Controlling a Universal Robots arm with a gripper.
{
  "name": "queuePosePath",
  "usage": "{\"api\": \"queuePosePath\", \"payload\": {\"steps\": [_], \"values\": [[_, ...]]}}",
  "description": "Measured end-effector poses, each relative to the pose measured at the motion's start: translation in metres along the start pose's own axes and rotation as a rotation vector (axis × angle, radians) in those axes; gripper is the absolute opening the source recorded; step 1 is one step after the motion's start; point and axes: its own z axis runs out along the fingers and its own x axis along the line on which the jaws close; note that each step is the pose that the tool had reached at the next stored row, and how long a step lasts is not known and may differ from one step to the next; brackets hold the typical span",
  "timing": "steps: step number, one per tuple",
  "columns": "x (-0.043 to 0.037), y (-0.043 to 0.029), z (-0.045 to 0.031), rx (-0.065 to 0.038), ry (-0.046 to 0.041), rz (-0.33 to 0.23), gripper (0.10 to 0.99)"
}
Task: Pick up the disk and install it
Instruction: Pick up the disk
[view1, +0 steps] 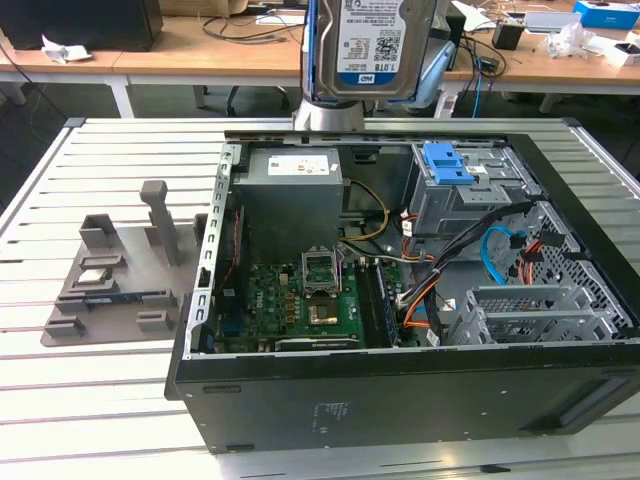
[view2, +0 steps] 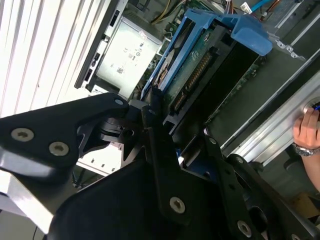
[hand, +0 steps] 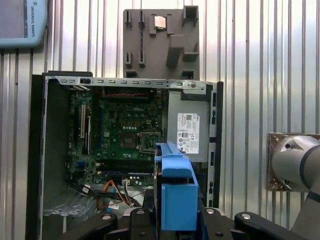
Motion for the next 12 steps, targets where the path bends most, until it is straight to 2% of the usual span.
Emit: {"api": "queuePosePath", "payload": {"steps": [12], "values": [[0.027,0.0004,0.0018,0.0,0.0001,0.001,0.365]]}}
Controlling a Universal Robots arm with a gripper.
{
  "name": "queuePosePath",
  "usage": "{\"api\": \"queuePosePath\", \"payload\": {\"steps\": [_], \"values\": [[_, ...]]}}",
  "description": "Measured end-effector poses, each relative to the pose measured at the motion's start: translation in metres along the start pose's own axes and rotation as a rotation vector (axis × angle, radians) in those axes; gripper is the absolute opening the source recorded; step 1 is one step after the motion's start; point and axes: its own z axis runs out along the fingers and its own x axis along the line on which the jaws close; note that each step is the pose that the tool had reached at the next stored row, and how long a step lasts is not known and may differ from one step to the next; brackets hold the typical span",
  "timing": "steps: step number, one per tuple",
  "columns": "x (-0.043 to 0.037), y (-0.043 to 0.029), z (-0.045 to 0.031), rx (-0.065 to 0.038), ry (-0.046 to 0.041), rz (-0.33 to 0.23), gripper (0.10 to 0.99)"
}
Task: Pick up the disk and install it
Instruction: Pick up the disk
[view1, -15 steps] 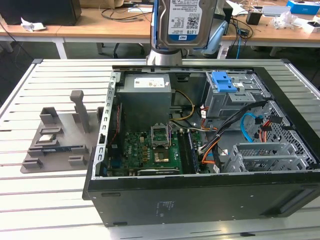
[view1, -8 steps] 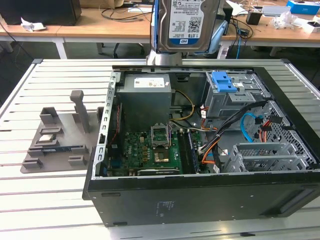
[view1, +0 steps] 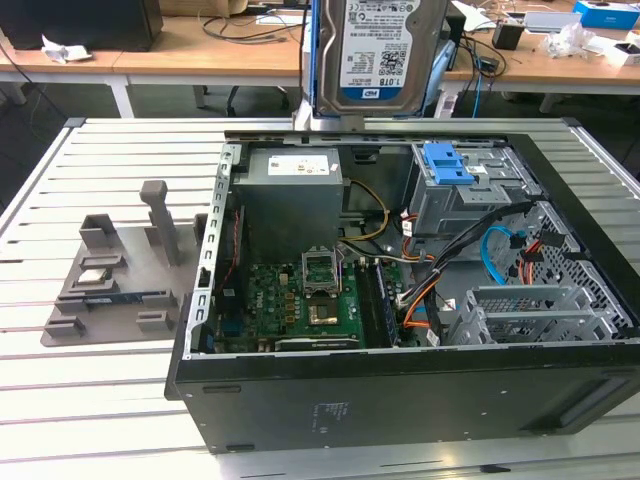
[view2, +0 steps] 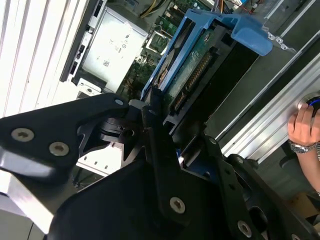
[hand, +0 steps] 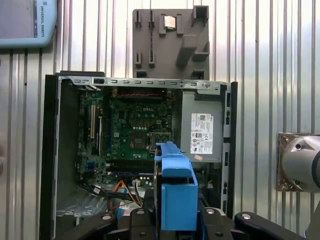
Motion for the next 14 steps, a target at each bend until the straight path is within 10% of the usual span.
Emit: {"api": "queuePosePath", "payload": {"steps": [14], "values": [[0.0273,0.0004,0.0019,0.0,-0.0001,0.001,0.365]]}}
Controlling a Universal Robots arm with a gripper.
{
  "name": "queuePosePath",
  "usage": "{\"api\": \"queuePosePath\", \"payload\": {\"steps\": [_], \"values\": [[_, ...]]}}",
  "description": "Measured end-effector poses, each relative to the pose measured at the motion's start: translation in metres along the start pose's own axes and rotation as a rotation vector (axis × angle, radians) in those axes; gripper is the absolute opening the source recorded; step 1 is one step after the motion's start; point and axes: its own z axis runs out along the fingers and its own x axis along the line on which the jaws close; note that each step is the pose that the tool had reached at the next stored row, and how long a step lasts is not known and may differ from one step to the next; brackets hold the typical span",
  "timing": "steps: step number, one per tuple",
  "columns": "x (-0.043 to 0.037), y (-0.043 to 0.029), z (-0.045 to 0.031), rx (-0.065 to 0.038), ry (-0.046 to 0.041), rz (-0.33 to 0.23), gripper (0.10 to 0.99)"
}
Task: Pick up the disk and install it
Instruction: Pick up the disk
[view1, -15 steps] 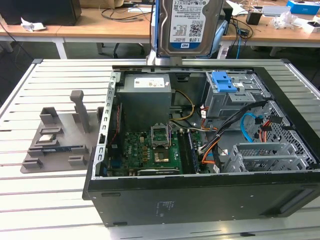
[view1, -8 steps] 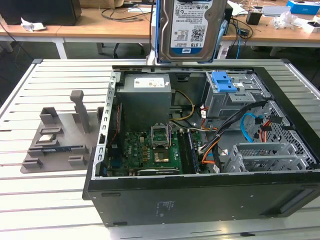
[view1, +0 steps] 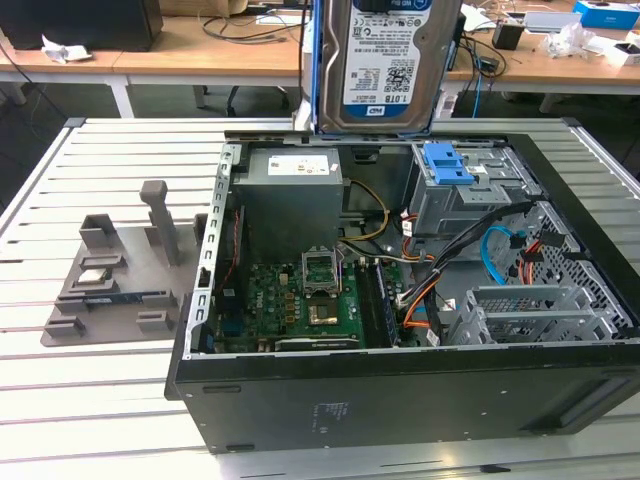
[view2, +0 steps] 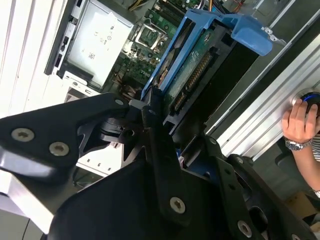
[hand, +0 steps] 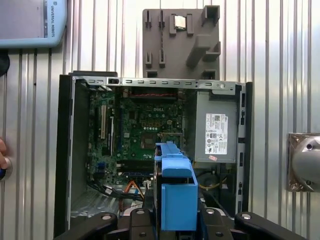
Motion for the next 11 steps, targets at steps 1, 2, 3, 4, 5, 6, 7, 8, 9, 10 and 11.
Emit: {"api": "queuePosePath", "payload": {"steps": [1,2,3,4,5,6,7,8,9,10,11], "values": [[0.002,0.0,0.0001,0.0,0.0,0.0,0.365],[0.0033,0.0001,0.0002,0.0,0.0,0.0,0.365],[0.0064,0.0001,0.0004,0.0,0.0,0.0,0.365],[0.0085,0.0001,0.0005,0.0,0.0,0.0,0.365],[0.01,0.0001,0.0006,0.0,0.0,0.0,0.365],[0.0113,0.0001,0.0007,0.0,0.0001,0.0,0.365],[0.0129,0.0002,0.0008,0.0,0.0,0.0,0.365],[0.0142,0.0002,0.0009,0.0,0.0001,0.0,0.365],[0.0167,0.0003,0.0011,0.0,-0.0001,0.0,0.365],[0.0192,0.0003,0.0012,0.0,0.0,0.0,0.365],[0.0214,0.0003,0.0014,0.0,0.0,0.001,0.365]]}}
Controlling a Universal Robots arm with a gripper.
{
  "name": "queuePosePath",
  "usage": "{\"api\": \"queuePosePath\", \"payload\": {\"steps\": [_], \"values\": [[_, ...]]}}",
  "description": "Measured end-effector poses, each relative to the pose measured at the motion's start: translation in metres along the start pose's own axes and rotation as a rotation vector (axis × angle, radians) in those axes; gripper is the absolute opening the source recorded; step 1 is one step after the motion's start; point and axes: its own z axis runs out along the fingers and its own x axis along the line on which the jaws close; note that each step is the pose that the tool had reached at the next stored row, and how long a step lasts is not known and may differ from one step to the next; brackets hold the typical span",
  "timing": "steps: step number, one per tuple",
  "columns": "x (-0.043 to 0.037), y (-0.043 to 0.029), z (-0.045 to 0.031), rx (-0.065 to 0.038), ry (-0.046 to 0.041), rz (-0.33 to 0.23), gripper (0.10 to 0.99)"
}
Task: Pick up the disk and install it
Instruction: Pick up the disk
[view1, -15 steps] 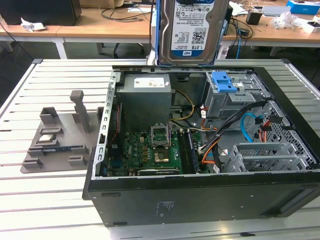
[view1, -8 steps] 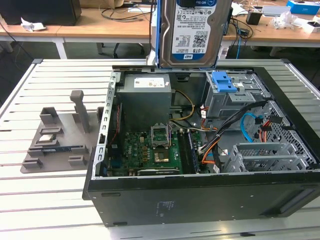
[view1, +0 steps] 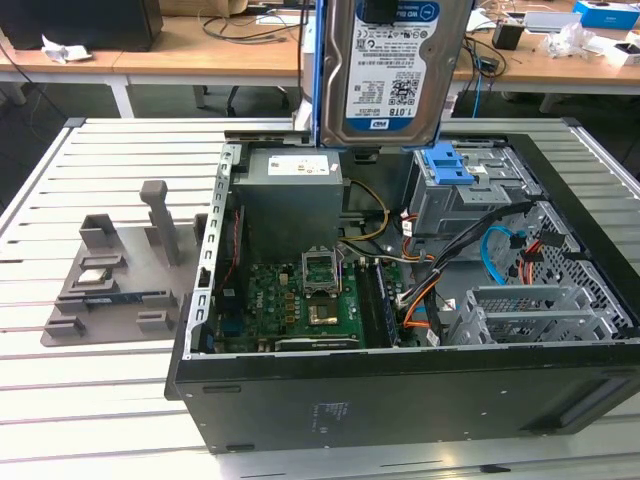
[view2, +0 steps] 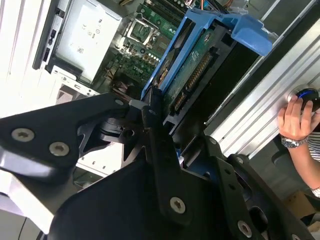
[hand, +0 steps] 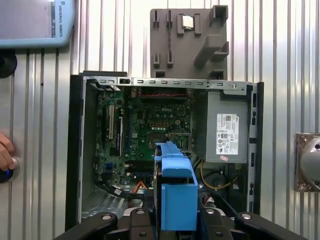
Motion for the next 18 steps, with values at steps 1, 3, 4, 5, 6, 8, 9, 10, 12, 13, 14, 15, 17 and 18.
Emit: {"api": "queuePosePath", "payload": {"steps": [1,3,4,5,6,8,9,10,12,13,14,15,17,18], "values": [[0.002,0.0,0.0001,0.0,0.0001,0.0,0.365],[0.0068,0.0001,0.0005,0.0,0.0,0.0,0.365],[0.0091,0.0001,0.0007,0.0,0.0,0.0,0.365],[0.0112,0.0002,0.0008,0.0,0.0,0.0,0.365],[0.0143,0.0002,0.001,0.0,0.0,0.0,0.365],[0.018,0.0002,0.0012,0.0,0.0001,0.001,0.365],[0.0192,0.0003,0.0013,0.0,0.0,0.001,0.365],[0.0221,0.0003,0.0015,0.0,0.0,0.001,0.365],[0.0321,0.0004,0.0023,0.0,0.0,0.001,0.365],[0.0361,0.0005,0.0026,0.0,0.0,0.001,0.365],[0.0403,0.0005,0.0029,0.0,0.0,0.002,0.365],[0.0447,0.0006,0.0033,0.0,0.0001,0.002,0.365],[0.0543,0.0007,0.0054,0.0,-0.0042,0.005,0.365],[0.0553,0.0007,0.006,0.0,-0.0097,0.008,0.365]]}}
